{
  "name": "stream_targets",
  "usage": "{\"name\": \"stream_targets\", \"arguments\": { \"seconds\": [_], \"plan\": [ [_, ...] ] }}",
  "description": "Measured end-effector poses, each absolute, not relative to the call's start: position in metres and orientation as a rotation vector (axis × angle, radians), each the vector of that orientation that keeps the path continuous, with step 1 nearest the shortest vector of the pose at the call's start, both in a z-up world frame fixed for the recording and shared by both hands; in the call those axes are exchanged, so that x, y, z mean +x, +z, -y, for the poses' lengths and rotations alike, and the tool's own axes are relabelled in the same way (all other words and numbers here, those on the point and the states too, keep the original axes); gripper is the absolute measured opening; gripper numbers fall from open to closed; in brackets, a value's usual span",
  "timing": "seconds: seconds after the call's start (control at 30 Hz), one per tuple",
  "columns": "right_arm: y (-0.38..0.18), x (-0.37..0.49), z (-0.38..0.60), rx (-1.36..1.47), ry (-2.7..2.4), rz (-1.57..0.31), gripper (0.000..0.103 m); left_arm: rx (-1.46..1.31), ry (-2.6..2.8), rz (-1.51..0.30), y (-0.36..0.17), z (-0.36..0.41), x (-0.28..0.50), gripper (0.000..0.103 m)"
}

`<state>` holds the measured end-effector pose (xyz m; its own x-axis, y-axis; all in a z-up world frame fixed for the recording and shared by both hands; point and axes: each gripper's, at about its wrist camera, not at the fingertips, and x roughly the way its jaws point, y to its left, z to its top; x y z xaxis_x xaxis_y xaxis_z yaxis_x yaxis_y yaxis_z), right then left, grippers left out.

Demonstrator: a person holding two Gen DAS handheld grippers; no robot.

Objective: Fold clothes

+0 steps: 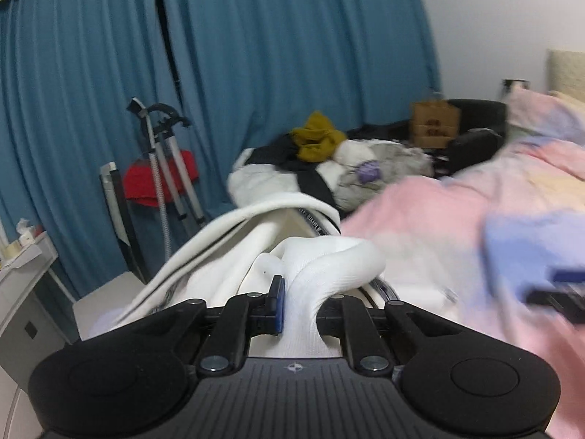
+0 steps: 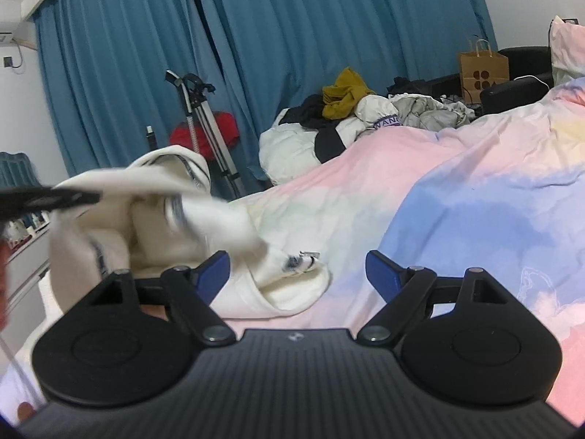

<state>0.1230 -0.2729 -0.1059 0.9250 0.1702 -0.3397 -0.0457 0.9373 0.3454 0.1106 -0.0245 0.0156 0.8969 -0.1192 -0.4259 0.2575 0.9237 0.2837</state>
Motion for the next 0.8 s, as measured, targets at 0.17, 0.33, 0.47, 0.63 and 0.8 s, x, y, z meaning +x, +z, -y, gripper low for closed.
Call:
{"name": "stream_targets", "arguments": {
  "seconds": [0.17,0.33,0.47,0.63,0.8],
  "plan": [
    [-0.101,0.112,0.267,0.357,0.14,-0.398,0.084,0.351,-0.259,-0.555,-0.011,-0.001,0.04,0.012],
    [-0.105,0.108,0.266,0.379,0.143,-0.43,0.084,0.408,-0.265,-0.677,-0.043,-0.017,0.025,0.013],
    [-0.11,0.111,0.272,0.418,0.118,-0.464,0.084,0.444,-0.285,-0.629,-0.04,-0.013,0.021,0.016],
    [-0.113,0.109,0.278,0.457,0.095,-0.473,0.084,0.428,-0.357,-0.603,-0.03,0.0,0.023,0.057],
    [-0.113,0.109,0.276,0.454,0.104,-0.468,0.084,0.427,-0.446,-0.482,-0.002,0.023,0.031,0.085]
  ]
}}
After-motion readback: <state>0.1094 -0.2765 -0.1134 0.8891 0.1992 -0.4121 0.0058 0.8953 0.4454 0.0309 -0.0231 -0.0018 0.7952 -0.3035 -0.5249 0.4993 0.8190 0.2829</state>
